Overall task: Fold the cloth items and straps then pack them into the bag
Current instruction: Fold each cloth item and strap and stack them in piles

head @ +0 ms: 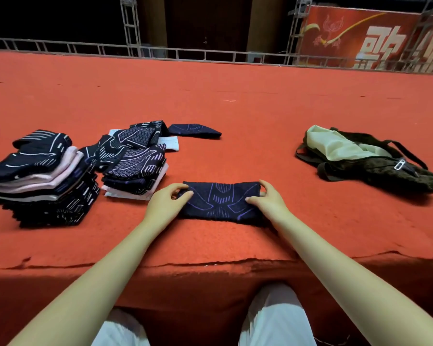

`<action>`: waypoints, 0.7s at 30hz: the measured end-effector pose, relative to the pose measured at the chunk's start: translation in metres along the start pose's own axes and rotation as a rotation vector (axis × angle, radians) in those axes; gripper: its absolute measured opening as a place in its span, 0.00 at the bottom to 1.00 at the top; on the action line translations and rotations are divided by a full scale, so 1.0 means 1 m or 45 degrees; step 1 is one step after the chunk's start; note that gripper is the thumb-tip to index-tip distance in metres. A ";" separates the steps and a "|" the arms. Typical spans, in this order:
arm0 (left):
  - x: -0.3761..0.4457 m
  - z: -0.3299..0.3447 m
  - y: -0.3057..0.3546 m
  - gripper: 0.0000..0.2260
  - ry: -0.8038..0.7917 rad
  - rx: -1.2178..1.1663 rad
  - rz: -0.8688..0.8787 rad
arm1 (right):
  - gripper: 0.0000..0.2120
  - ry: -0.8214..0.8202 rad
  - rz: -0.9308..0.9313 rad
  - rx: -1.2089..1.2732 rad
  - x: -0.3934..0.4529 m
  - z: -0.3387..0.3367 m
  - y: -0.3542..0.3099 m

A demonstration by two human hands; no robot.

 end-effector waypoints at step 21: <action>-0.011 -0.009 0.015 0.07 0.285 0.281 0.271 | 0.18 0.095 -0.750 -0.286 -0.024 0.071 -0.040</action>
Point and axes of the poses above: each hand's wrist, its own x-axis towards the middle knuckle, its own z-axis out of the palm, y = z × x, the point moved 8 cm from there along x, towards the middle knuckle, and after that the axes turned 10 degrees about z, right-handed, at the moved point
